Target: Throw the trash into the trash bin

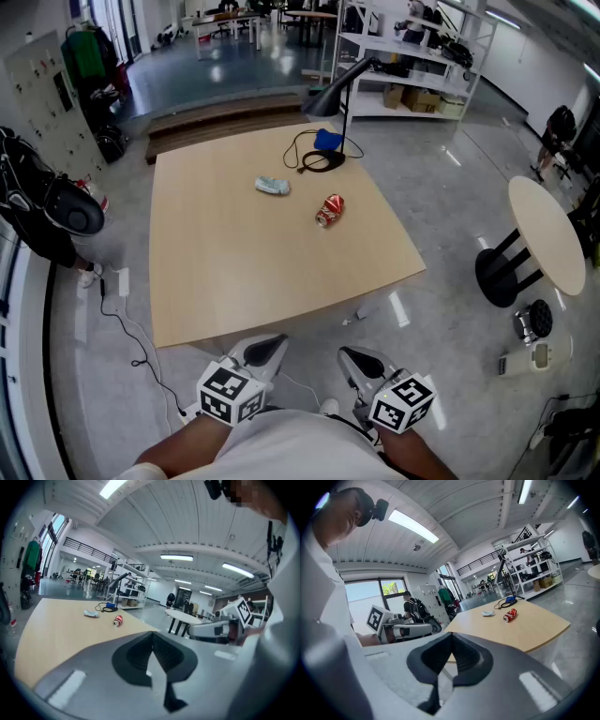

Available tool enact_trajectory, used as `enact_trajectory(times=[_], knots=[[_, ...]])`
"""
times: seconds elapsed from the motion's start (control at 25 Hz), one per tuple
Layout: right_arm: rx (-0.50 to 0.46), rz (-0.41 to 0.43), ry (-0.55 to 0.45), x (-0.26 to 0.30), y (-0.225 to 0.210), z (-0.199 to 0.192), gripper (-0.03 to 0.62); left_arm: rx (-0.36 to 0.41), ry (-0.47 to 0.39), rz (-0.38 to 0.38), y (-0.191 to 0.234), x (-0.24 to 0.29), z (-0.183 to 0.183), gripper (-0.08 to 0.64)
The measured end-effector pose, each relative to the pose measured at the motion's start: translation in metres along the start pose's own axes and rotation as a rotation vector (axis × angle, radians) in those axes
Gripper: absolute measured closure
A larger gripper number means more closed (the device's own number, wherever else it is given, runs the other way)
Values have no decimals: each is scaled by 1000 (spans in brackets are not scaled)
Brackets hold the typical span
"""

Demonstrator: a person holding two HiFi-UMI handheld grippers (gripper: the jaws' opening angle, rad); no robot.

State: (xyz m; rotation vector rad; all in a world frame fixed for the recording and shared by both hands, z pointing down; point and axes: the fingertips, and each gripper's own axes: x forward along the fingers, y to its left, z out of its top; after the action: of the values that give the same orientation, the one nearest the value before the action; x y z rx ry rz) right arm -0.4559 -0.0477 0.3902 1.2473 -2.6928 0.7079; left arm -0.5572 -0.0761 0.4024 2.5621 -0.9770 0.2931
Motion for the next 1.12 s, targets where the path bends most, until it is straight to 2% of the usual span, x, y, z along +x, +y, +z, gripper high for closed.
enact_trajectory(times=[0.32, 0.52, 0.72, 1.12], knots=[[-4, 1, -5, 1, 2, 0, 592, -6, -9, 32, 12, -5, 2, 554], [16, -4, -9, 2, 0, 1, 592, -11, -7, 13, 6, -2, 2, 554], [37, 51, -45, 1, 11, 10, 591, -13, 7, 6, 5, 0, -2, 554], [30, 57, -11, 3, 14, -1, 591, 10, 29, 2, 1, 1, -10, 554]])
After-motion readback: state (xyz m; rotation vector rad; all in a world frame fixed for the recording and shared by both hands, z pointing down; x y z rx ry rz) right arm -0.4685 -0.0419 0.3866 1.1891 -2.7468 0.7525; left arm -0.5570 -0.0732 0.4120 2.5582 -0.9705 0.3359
